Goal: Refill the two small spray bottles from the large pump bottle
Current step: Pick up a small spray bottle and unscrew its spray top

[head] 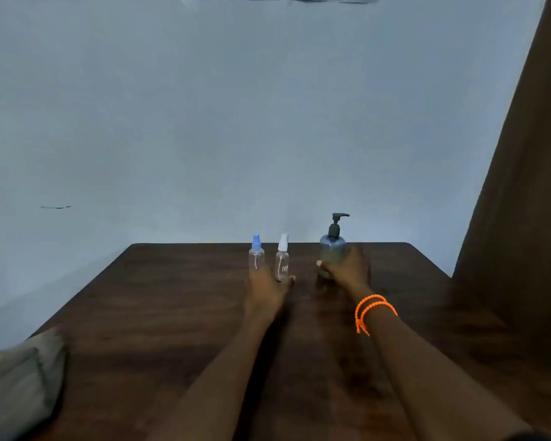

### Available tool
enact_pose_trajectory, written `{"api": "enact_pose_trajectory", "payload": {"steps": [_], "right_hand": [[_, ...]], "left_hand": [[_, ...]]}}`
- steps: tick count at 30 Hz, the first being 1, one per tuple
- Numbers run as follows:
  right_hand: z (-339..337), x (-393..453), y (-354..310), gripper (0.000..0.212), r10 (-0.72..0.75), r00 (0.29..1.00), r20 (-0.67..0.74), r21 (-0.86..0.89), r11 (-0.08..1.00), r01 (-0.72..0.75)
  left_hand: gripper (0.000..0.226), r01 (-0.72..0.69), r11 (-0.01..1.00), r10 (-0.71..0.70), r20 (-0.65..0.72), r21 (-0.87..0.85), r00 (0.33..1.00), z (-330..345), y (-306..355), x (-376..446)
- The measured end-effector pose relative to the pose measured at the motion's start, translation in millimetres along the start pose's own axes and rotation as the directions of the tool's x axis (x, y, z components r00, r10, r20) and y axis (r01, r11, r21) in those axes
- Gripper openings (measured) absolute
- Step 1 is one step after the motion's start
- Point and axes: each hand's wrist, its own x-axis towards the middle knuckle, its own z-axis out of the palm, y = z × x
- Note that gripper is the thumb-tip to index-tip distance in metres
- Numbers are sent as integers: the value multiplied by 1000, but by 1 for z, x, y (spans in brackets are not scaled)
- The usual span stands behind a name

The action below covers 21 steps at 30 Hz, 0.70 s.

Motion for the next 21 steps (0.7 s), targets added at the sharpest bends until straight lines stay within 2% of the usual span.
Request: {"api": "enact_pose_trajectory", "payload": {"steps": [2,6,9,13,18,21], "right_hand": [[3,9,5,61,76,997,10,102,992,-77],[14,22,16,61,128,989,78,238,961,-143],[19,28,25,66,99,992,74,261,959,-115],[15,23,32,58,34,995,94,299,952,-60],[-1,-3,38,58,-42,983,180,345,938,-23],[-14,-28,42,60,-85,960,268,399,916,-30]], "left_hand": [[52,49,999,-49,-37,-12,998,6,6,6],[42,79,996,-77,-60,30,995,16,17,15],[38,70,997,-67,-78,37,995,26,15,22],[29,52,998,-55,-88,-36,995,27,19,18],[23,56,996,-57,-11,-63,998,17,23,-12],[27,56,998,-56,7,-34,998,6,20,-37]]}}
